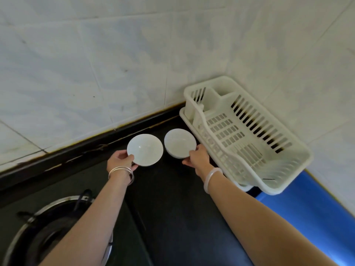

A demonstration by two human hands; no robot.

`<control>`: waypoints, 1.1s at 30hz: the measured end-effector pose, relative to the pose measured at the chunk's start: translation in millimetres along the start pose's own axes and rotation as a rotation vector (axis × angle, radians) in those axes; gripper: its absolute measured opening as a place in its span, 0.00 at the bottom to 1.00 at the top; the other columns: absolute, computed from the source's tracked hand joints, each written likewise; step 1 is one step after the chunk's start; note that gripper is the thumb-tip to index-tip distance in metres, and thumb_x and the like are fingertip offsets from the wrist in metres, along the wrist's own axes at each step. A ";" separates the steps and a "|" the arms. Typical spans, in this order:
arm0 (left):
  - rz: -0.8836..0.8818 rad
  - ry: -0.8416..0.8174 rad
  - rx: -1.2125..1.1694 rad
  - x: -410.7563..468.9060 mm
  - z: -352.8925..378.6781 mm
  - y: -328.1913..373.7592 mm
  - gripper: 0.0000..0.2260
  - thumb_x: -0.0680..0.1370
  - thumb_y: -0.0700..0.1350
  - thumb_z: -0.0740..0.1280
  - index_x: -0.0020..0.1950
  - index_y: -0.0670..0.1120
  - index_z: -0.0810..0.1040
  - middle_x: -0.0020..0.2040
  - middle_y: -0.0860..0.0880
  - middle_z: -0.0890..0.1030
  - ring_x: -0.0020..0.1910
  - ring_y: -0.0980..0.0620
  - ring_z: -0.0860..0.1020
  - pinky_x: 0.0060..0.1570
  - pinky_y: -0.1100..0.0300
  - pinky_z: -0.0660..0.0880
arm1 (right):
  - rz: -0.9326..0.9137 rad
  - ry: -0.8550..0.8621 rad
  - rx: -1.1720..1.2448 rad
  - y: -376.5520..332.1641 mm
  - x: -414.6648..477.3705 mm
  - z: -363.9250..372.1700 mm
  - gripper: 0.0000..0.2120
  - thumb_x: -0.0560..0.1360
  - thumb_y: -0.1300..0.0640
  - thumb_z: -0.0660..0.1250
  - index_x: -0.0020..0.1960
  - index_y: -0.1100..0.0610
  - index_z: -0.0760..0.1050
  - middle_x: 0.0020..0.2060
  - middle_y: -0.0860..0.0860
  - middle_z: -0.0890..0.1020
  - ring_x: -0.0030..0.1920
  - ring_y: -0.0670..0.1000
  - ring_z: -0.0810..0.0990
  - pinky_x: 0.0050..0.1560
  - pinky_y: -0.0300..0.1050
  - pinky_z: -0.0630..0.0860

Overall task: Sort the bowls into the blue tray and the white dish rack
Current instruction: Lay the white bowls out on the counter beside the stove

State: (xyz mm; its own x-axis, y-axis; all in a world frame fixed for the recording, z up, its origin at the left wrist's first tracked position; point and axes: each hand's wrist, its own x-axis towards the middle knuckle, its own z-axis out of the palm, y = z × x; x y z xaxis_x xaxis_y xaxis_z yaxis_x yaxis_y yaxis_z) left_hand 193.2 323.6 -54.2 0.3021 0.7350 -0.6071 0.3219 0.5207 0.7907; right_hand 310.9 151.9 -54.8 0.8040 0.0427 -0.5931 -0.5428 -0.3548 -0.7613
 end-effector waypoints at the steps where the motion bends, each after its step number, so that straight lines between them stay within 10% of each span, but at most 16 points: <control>1: -0.006 -0.001 -0.011 2.9 1.7 0.2 0.14 0.72 0.30 0.65 0.55 0.41 0.76 0.58 0.39 0.77 0.57 0.40 0.78 0.45 0.51 0.79 | 0.000 0.001 -0.006 -0.6 3.2 3.5 0.12 0.77 0.66 0.58 0.57 0.55 0.66 0.62 0.58 0.71 0.47 0.56 0.79 0.21 0.37 0.76; 17: -0.007 0.030 -0.136 17.6 6.0 -13.6 0.13 0.73 0.32 0.65 0.56 0.44 0.76 0.58 0.43 0.78 0.57 0.43 0.77 0.46 0.54 0.78 | 0.023 -0.083 0.015 8.3 22.7 9.7 0.13 0.80 0.55 0.59 0.63 0.54 0.66 0.47 0.57 0.79 0.39 0.52 0.81 0.30 0.41 0.78; 27: -0.303 -0.126 -0.560 9.5 10.6 -34.4 0.05 0.76 0.39 0.65 0.49 0.47 0.76 0.63 0.43 0.75 0.62 0.43 0.74 0.47 0.51 0.80 | 0.038 -0.118 0.440 13.5 20.3 12.5 0.21 0.78 0.63 0.62 0.70 0.55 0.67 0.64 0.60 0.74 0.46 0.51 0.82 0.47 0.43 0.80; 33: -0.259 -0.058 -0.569 15.6 19.8 -25.4 0.14 0.77 0.39 0.63 0.62 0.43 0.73 0.65 0.43 0.73 0.64 0.43 0.73 0.44 0.55 0.79 | 0.026 -0.141 0.454 -6.4 33.0 32.9 0.20 0.78 0.65 0.62 0.70 0.58 0.68 0.66 0.60 0.73 0.55 0.57 0.80 0.52 0.45 0.79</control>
State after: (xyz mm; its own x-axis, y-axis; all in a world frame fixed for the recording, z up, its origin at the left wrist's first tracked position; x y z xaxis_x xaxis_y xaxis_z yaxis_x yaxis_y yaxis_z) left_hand 207.5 313.2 -85.3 0.3311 0.5377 -0.7754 -0.1319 0.8400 0.5263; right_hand 332.9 186.3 -78.2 0.7649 0.1764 -0.6195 -0.6389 0.0858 -0.7645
